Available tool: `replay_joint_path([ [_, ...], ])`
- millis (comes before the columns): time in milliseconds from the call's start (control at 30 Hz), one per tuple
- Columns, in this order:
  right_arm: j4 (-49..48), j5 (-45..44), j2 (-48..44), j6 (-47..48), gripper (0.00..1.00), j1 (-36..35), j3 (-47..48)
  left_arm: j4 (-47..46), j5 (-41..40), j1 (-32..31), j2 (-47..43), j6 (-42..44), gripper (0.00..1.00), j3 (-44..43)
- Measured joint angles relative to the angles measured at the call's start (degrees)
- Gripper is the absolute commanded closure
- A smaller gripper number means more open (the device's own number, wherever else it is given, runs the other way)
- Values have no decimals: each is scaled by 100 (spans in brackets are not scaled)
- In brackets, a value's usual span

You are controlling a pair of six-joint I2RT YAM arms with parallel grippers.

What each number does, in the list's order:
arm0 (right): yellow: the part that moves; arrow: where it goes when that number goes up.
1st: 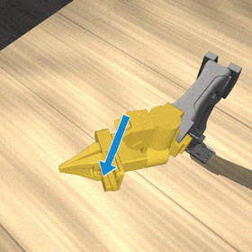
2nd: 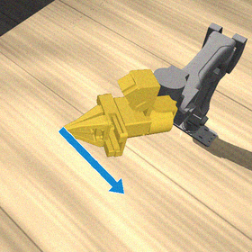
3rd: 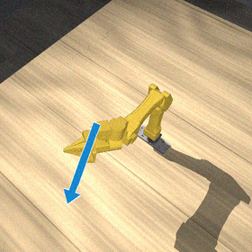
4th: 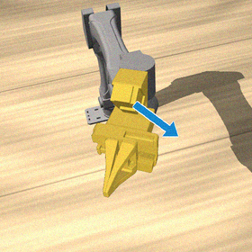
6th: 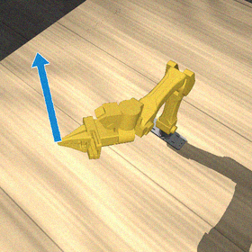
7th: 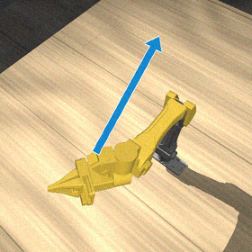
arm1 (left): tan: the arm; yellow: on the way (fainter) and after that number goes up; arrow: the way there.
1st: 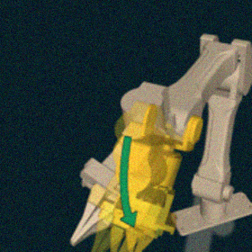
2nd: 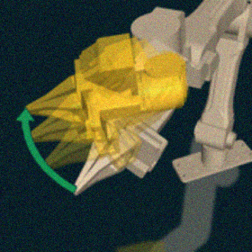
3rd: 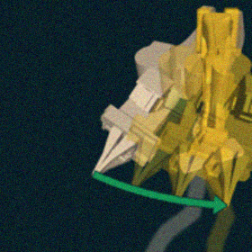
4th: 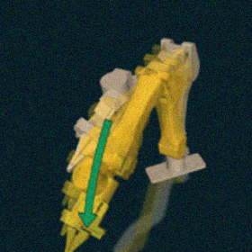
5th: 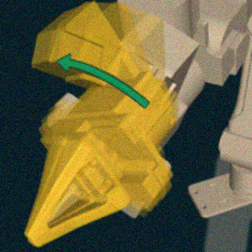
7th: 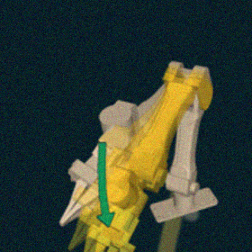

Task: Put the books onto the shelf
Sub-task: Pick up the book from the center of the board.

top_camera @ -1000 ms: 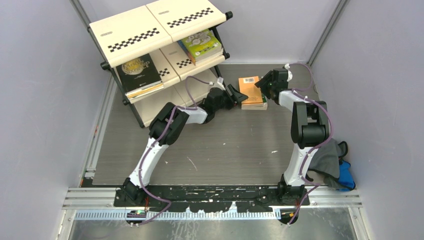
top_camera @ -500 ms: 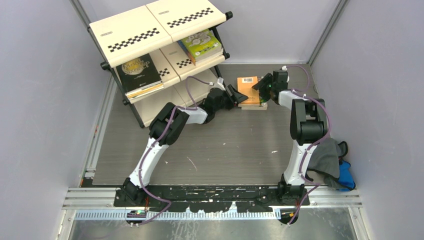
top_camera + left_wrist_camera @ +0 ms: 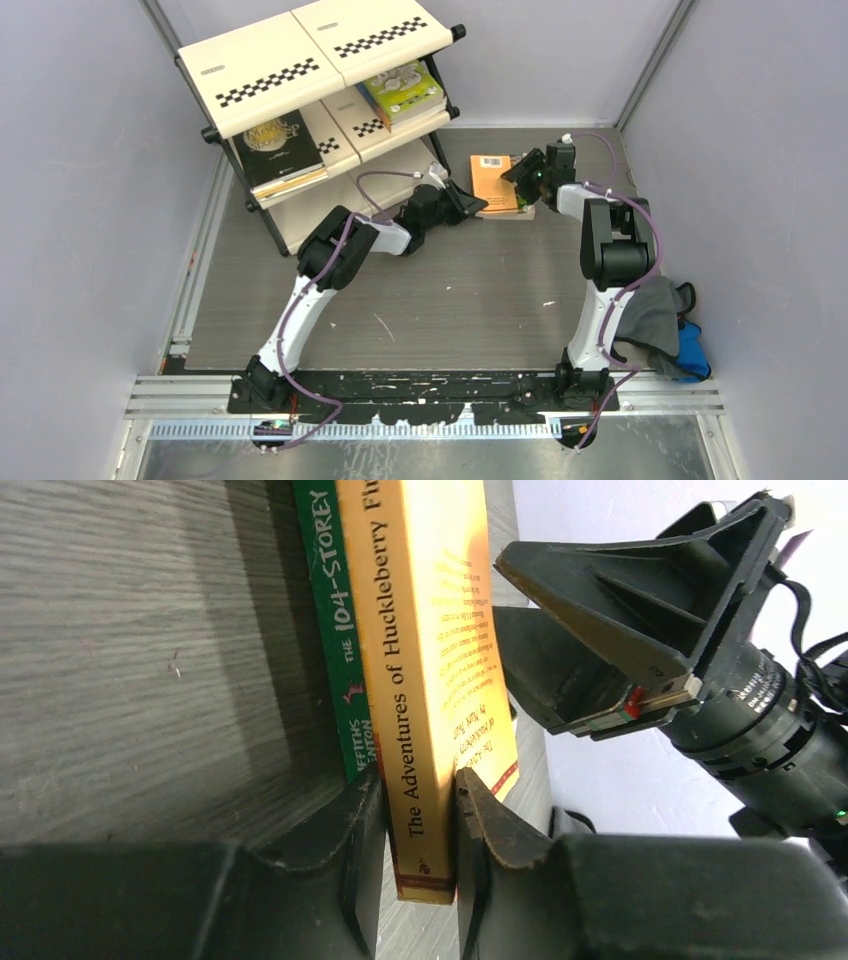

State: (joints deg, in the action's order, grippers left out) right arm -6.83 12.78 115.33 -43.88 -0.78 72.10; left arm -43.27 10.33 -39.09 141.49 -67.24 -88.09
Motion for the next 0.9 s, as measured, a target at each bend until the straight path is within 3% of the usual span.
replay_joint_path([
  [167,-190,46,-164,-11,43,-17,-302,-319,-46,0,-267,0,100,498],
  [600,-289,-181,-1056,-164,35,-170,-1364,-387,-428,-17,-1547,83,100,2225],
  [900,-70,-981,-2894,-251,31,-723,-2277,-304,-761,-31,-2824,131,100,3416],
])
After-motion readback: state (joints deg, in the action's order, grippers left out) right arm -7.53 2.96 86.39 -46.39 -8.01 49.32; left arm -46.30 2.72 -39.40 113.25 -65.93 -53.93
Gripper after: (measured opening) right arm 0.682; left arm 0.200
